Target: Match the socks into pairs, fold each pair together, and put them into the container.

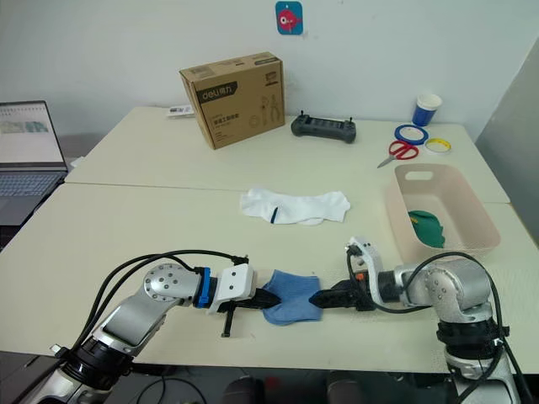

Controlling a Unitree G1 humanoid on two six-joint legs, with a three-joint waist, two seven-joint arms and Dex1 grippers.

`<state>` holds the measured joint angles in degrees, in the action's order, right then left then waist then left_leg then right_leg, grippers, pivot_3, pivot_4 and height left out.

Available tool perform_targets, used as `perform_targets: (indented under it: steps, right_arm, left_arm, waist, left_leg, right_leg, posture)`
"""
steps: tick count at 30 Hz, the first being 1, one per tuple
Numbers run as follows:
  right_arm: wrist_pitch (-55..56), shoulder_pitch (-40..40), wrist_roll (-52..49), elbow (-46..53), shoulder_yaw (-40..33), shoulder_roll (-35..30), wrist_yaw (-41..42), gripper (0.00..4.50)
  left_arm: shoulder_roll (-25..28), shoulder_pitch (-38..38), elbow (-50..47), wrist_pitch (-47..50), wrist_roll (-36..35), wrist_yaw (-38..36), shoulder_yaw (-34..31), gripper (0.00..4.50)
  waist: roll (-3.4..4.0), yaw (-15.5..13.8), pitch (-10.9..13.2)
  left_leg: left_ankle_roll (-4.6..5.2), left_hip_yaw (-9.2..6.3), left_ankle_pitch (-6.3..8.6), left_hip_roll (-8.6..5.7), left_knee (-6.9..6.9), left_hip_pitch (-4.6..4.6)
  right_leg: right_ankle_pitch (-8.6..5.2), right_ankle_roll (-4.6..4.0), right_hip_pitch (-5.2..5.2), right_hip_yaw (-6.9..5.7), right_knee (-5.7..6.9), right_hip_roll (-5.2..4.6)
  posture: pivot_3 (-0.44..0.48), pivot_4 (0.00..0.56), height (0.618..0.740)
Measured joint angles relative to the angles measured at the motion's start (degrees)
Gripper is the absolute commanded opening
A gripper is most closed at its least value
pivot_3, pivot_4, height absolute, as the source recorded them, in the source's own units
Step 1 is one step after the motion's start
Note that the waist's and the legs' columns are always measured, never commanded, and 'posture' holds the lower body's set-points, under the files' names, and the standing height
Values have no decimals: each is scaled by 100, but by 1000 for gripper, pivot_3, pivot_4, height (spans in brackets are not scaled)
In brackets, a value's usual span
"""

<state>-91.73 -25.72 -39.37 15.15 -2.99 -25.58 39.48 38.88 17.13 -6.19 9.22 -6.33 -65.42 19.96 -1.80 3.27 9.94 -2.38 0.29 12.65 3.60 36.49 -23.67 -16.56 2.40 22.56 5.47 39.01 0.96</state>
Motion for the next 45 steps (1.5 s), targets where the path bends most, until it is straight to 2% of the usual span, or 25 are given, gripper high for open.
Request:
perform_targets:
  steps: [6,14,20,25,26,29,38,42,45]
  right_arm:
    - [-15,1,-607,-278,-156,225,-638,4461]
    - [-15,-130,-1352,-886,-381,1013,-1715,4461]
    - [-1,-79,-2067,-1325,-477,1166,-2132,4461]
    - [8,-59,-2195,-1343,-412,1227,-2268,4461]
    - [8,-59,-2196,-1343,-413,1244,-2298,4055]
    - [7,-47,-2096,-1350,-415,1312,-2417,3216]
    - [-37,20,-2006,-1316,-398,1350,-2444,96]
    - [-35,20,-2006,-1299,-396,1357,-2440,7]
    - [-36,20,-1970,-1276,-405,1357,-2369,7]
  left_arm:
    - [3,0,21,0,7,-6,-2,0]
    - [5,4,62,0,13,-7,-3,0]
    - [27,-9,62,-32,13,-18,-7,0]
    - [46,-17,60,-60,13,-30,-10,0]
    - [52,-15,63,-63,13,-34,-10,0]
    - [56,0,74,-66,13,-44,-10,0]
    - [74,4,81,-69,11,-44,-15,0]
    - [74,-6,63,-76,-78,-55,-62,0]
    - [152,-80,7,73,-419,-171,-350,0]
  waist:
    - [1,12,-16]
    - [2,47,-17]
    - [2,61,-17]
    - [2,86,-17]
    - [2,88,-18]
    - [3,94,-17]
    - [1,110,-18]
    - [0,130,-17]
    - [-4,141,-13]
  left_leg:
    - [0,-1,0,2,-1,9]
    - [1,0,0,3,-10,32]
    - [1,0,0,3,-20,32]
    - [1,0,0,3,-38,40]
    - [1,0,0,3,-39,42]
    - [1,-1,0,3,-42,43]
    - [1,0,0,5,-43,45]
    - [1,3,0,3,-43,46]
    - [1,3,0,5,-43,41]
  right_leg:
    - [0,0,-7,1,1,2]
    - [-1,-3,-24,3,0,2]
    - [-3,-5,-23,2,-2,2]
    - [-14,-25,-23,1,-3,2]
    - [-14,-25,-23,1,-3,2]
    - [-16,-28,-23,0,-3,2]
    - [-24,-42,-24,2,-5,2]
    - [-27,-47,-24,6,-5,-1]
    - [-30,-51,-20,4,-6,-1]
  posture:
    - [0,150,740]
    - [0,150,740]
    - [0,150,740]
    - [0,150,740]
    - [0,150,740]
    - [0,150,740]
    - [0,150,740]
    - [0,150,740]
    - [0,150,740]
